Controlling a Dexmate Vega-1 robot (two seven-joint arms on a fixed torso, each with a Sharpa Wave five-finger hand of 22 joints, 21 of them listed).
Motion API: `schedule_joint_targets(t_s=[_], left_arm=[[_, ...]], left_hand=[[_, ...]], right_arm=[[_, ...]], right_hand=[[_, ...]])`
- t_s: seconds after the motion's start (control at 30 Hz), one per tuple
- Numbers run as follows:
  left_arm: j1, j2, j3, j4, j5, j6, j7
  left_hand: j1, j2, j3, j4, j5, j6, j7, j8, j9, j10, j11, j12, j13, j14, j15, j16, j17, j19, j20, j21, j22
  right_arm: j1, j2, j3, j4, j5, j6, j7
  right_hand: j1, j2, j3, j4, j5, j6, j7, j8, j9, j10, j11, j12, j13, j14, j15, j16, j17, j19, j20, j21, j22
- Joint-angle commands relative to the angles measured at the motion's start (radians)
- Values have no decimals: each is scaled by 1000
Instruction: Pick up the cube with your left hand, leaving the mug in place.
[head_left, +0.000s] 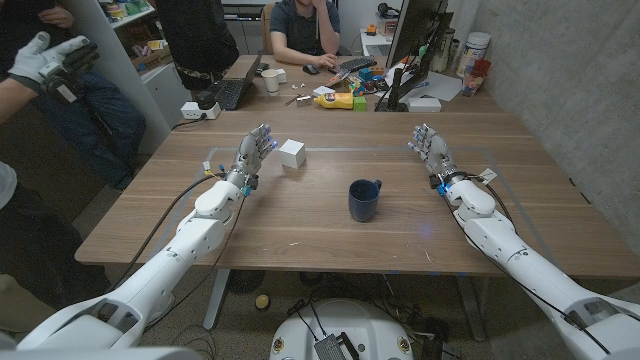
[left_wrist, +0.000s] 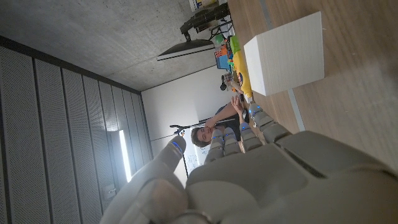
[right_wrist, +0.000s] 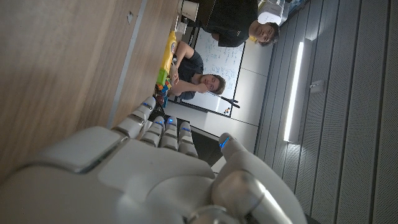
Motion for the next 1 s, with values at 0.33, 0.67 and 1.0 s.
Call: schedule_joint_targets(t_s=[0.33, 0.67, 1.0], left_arm=[[24, -1, -9, -46, 14, 16, 70], [42, 2, -21, -75, 25, 2, 105], [62, -3, -35, -110, 101, -32, 223]], left_hand=[[-1, 96, 9, 2, 7, -4, 7, 5, 2, -3, 9, 4, 3, -1, 5, 6, 5, 7, 2, 4, 1], [-2, 94, 8, 3, 6, -6, 2, 4, 2, -1, 9, 5, 3, 1, 6, 7, 6, 8, 5, 4, 1], [-4, 95, 7, 4, 6, -13, -31, 3, 2, -31, 20, -4, 3, -25, 19, 2, 9, -13, 33, -4, 1]], right_arm=[[9, 12, 5, 35, 11, 22, 21], [4, 13, 8, 37, 16, 25, 22], [4, 13, 8, 37, 15, 25, 21]], right_hand=[[0, 60, 10, 0, 6, 8, 0, 6, 5, 8, -4, 4, 2, 1, -13, 5, 4, 8, -47, 7, 4], [-1, 59, 10, 0, 6, 8, -1, 6, 5, 9, -3, 5, 2, 1, -12, 5, 4, 7, -46, 6, 4], [-2, 58, 11, 0, 6, 9, -1, 6, 5, 8, -1, 4, 2, 0, -11, 4, 4, 7, -46, 6, 4]])
